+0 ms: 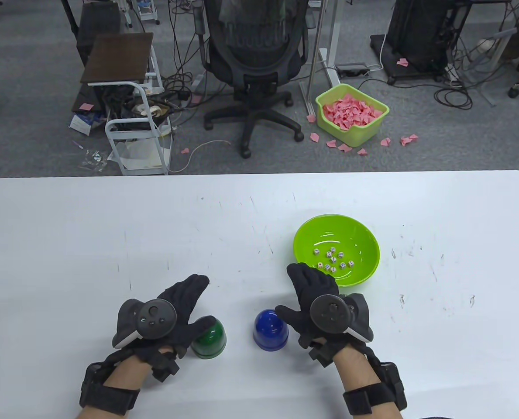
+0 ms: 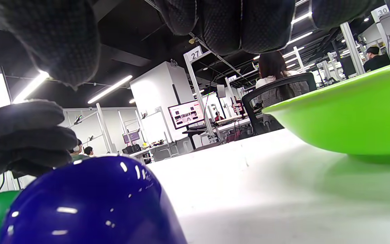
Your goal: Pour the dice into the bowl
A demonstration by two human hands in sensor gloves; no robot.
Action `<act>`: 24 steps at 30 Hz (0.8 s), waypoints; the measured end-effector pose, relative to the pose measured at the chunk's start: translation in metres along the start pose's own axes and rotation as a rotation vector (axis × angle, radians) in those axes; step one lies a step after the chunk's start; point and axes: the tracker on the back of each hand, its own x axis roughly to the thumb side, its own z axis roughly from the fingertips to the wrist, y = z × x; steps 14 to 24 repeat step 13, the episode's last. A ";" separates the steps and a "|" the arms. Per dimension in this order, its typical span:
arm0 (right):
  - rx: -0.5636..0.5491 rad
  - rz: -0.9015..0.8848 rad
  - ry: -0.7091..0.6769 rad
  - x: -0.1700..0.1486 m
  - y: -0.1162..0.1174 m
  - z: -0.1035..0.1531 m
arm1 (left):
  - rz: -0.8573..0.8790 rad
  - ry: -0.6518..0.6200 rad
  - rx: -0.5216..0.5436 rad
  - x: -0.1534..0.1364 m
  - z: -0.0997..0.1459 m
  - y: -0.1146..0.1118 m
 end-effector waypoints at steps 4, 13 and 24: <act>-0.026 -0.017 0.023 -0.005 -0.004 0.001 | 0.005 0.008 0.002 -0.001 -0.001 0.000; 0.011 -0.025 0.055 -0.010 0.003 0.000 | 0.029 0.036 -0.005 -0.013 -0.002 0.000; 0.011 -0.025 0.055 -0.010 0.003 0.000 | 0.029 0.036 -0.005 -0.013 -0.002 0.000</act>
